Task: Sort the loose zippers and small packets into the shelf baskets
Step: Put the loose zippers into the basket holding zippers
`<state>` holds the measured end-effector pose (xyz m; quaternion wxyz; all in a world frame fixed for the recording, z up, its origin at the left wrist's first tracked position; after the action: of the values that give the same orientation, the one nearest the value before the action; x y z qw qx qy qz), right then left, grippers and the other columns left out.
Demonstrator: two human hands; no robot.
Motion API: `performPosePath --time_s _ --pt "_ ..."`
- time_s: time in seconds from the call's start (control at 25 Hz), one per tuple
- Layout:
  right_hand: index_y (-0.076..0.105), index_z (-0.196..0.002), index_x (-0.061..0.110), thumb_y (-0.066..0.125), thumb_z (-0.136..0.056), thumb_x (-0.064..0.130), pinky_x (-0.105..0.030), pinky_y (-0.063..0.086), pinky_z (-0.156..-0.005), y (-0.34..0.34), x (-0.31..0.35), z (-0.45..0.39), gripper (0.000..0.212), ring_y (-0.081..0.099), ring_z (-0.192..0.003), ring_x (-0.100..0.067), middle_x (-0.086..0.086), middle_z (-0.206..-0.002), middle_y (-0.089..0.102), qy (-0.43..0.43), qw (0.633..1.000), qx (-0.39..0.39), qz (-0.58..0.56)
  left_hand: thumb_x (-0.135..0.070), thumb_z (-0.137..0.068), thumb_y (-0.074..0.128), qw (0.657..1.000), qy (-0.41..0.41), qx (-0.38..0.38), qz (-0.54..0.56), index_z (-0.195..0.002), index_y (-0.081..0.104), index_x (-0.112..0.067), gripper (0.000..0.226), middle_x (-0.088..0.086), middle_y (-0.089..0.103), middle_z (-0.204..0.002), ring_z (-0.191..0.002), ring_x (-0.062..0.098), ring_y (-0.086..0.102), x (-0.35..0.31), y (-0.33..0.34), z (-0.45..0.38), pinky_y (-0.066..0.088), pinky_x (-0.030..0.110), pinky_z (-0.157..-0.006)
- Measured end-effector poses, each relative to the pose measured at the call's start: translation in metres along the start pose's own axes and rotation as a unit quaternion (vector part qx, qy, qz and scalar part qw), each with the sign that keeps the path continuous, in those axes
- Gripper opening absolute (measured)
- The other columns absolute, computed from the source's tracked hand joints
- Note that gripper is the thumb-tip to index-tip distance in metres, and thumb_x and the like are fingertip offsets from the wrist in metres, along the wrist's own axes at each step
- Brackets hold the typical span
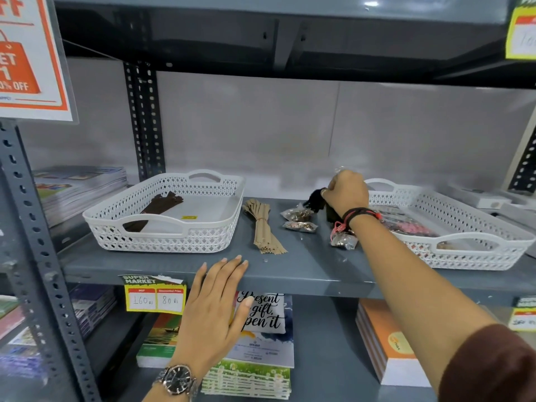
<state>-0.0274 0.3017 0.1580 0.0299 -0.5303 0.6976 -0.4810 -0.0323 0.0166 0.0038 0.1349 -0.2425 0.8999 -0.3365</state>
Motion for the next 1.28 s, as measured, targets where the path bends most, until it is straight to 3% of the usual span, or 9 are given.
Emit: performPosePath --time_s 0.2,0.44,0.64,0.76,0.96,1.04,1.12,1.2,1.28 --pt "0.075 -0.088 0.004 0.061 -0.085 0.013 -0.028 0.05 -0.067 -0.007 0.064 0.018 0.017 0.069 -0.083 -0.033 -0.016 -0.087 0.074 -0.085 0.995 -0.042 -0.042 -0.043 -0.098 0.034 1.0 -0.007 0.01 -0.004 -0.143 0.042 -0.016 0.053 -0.003 0.041 -0.148 -0.141 0.016 0.029 0.0 0.0 0.001 0.017 0.045 -0.115" --pt "0.071 -0.096 0.006 0.059 -0.083 0.01 -0.035 0.052 -0.072 0.073 0.109 0.06 0.018 0.066 -0.091 -0.038 -0.018 -0.096 0.071 -0.146 0.988 0.055 0.019 -0.049 -0.101 0.025 0.999 -0.015 0.029 -0.015 -0.147 0.036 -0.018 0.057 -0.002 0.032 -0.154 -0.144 0.017 0.02 0.005 -0.007 0.011 0.014 0.045 -0.116" --pt "0.071 -0.098 0.009 0.06 -0.084 0.013 -0.035 0.053 -0.073 0.093 0.107 0.073 0.019 0.068 -0.092 -0.035 -0.016 -0.101 0.072 -0.165 0.981 0.092 0.044 -0.049 -0.101 0.024 0.999 -0.022 0.038 -0.022 -0.148 0.035 -0.019 0.057 -0.003 0.03 -0.155 -0.145 0.016 0.017 0.009 -0.009 0.014 0.017 0.045 -0.115" --pt "0.072 -0.1 0.016 0.059 -0.086 0.026 -0.032 0.05 -0.073 0.089 0.101 0.073 0.022 0.067 -0.097 -0.033 -0.011 -0.105 0.073 -0.144 0.983 0.115 0.003 -0.049 -0.101 0.026 0.999 -0.016 0.039 -0.019 -0.148 0.035 -0.019 0.057 -0.003 0.031 -0.155 -0.145 0.016 0.018 0.009 -0.009 0.013 0.016 0.045 -0.115" --pt "0.063 -0.121 0.013 0.055 -0.089 0.025 -0.039 0.052 -0.094 0.065 0.072 0.047 0.035 0.061 -0.113 -0.03 -0.008 -0.119 0.068 -0.07 0.983 0.124 -0.116 -0.047 -0.101 0.027 1.0 -0.014 0.011 0.01 -0.144 0.041 -0.016 0.055 -0.004 0.036 -0.152 -0.143 0.013 0.023 0.02 -0.019 0.013 0.015 0.037 -0.117" --pt "0.066 -0.112 0.009 0.061 -0.086 0.031 -0.037 0.053 -0.09 0.074 0.072 0.046 0.034 0.064 -0.106 -0.03 -0.01 -0.11 0.069 -0.06 0.979 0.161 -0.112 -0.045 -0.1 0.028 1.0 -0.005 -0.006 0.002 -0.141 0.045 -0.015 0.054 -0.004 0.04 -0.149 -0.142 0.014 0.026 0.02 -0.026 0.011 0.018 0.04 -0.116" --pt "0.065 -0.082 0.011 0.067 -0.081 0.04 -0.033 0.053 -0.072 0.092 0.076 0.048 0.028 0.063 -0.088 -0.029 -0.009 -0.089 0.065 -0.052 0.974 0.199 -0.092 -0.044 -0.1 0.028 1.0 -0.007 -0.022 -0.006 -0.14 0.047 -0.014 0.054 -0.003 0.042 -0.147 -0.141 0.015 0.029 0.025 -0.034 0.009 0.019 0.044 -0.116" --pt "0.046 -0.059 0.019 0.069 -0.076 0.044 -0.028 0.04 -0.054 0.107 0.084 0.052 0.038 0.056 -0.076 -0.027 -0.008 -0.081 0.058 -0.053 0.972 0.217 -0.074 -0.043 -0.099 0.03 0.999 -0.011 -0.027 -0.015 -0.14 0.047 -0.012 0.054 -0.002 0.043 -0.147 -0.141 0.016 0.03 0.034 -0.038 0.007 0.02 0.044 -0.116" --pt "0.047 -0.062 0.017 0.07 -0.076 0.039 -0.026 0.034 -0.049 0.117 0.089 0.052 0.035 0.058 -0.08 -0.029 -0.01 -0.083 0.059 -0.055 0.97 0.229 -0.065 -0.042 -0.099 0.032 0.999 -0.014 -0.017 -0.035 -0.14 0.046 -0.01 0.054 0.001 0.044 -0.146 -0.141 0.017 0.03 0.043 -0.039 0.01 0.021 0.044 -0.115"
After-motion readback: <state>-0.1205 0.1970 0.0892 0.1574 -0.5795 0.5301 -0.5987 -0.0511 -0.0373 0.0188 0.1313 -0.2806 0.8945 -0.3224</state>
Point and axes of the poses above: each hand's wrist, its own z-axis away from the middle knuckle, its own y-axis out of the palm, x = y × z, the point moved 9 cm from there along -z, towards the middle knuckle
